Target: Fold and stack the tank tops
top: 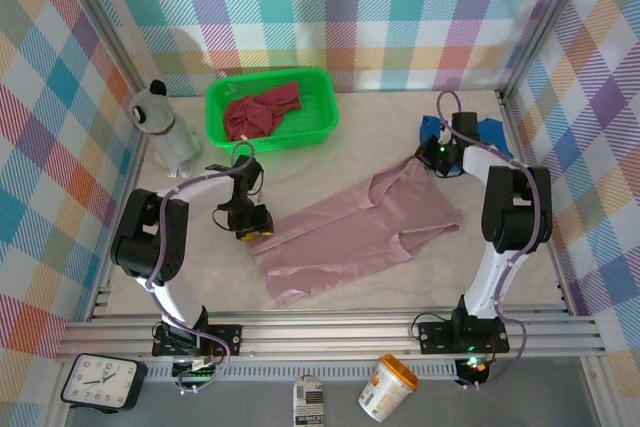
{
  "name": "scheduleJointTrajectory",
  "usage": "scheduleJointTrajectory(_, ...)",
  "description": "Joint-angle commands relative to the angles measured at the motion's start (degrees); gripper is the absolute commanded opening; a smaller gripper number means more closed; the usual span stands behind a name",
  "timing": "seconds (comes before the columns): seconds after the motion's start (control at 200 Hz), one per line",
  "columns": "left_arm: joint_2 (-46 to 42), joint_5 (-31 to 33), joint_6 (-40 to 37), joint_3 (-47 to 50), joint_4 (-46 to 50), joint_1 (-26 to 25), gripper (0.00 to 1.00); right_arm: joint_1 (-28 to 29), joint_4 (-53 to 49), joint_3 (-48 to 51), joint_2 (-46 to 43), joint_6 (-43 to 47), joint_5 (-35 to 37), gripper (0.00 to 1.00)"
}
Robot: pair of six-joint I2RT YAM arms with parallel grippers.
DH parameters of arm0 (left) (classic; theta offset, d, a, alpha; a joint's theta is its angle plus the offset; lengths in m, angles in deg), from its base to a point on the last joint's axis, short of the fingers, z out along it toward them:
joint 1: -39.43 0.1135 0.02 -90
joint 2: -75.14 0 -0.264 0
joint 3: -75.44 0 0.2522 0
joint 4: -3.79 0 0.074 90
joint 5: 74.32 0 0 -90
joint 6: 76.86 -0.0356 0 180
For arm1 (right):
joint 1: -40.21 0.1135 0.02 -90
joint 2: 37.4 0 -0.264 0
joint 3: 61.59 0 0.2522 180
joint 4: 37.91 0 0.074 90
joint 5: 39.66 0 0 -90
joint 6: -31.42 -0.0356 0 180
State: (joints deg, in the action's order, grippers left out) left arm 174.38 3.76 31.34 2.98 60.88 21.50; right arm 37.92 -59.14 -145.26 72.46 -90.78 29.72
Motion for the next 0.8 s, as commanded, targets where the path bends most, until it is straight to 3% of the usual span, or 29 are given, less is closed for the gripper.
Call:
scheduleJointTrajectory(0.0,0.9,1.6,-0.4,2.5,2.5,-0.4,0.43,-1.8,7.0,2.0,0.6,-3.7,-5.0,0.00)
scheduleJointTrajectory(0.395,0.0,0.9,-0.4,2.5,3.8,-0.4,0.43,-2.5,0.4,1.5,6.8,-2.2,-1.2,0.08)
scheduleJointTrajectory(0.61,-0.2,1.7,-1.1,1.1,5.6,-0.5,0.43,-2.6,-2.6,1.4,5.0,-0.5,2.0,0.16)
scheduleJointTrajectory(0.8,-1.4,0.3,-0.6,-1.3,6.9,-1.2,0.43,-2.5,-3.1,2.6,0.2,1.4,0.5,0.28)
